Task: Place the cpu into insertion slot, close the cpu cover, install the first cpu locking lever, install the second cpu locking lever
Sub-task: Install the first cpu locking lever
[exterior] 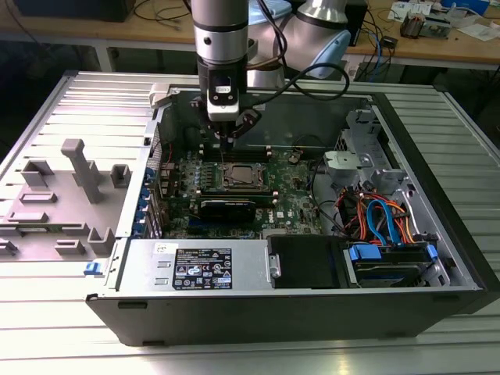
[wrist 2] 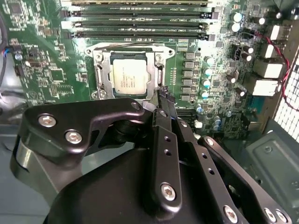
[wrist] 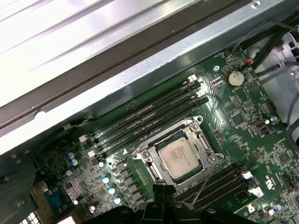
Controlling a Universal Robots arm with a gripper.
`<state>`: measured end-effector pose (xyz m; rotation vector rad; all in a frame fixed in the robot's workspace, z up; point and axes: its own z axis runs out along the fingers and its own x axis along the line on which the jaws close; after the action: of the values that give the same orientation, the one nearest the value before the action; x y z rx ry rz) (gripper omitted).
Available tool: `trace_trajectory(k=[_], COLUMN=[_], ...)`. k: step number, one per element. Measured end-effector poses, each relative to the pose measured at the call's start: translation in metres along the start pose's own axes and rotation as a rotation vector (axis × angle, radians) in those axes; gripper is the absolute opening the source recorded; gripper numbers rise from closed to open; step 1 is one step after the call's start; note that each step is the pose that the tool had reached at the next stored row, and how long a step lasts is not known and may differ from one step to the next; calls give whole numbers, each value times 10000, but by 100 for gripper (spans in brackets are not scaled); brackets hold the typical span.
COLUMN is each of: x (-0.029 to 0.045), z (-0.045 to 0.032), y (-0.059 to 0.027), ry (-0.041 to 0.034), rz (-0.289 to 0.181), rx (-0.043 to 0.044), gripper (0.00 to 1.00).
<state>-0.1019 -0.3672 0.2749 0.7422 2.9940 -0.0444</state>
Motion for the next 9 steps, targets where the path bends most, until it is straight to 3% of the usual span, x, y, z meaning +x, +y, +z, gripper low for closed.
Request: trace_trajectory(k=[2,4,9], x=[3,8,17], z=[2,4,6], y=[1,0,-4], ry=[-3,-6,-12], rz=[-229,-747,-1248], rx=[-14,-44,-75], gripper=[11,11,11])
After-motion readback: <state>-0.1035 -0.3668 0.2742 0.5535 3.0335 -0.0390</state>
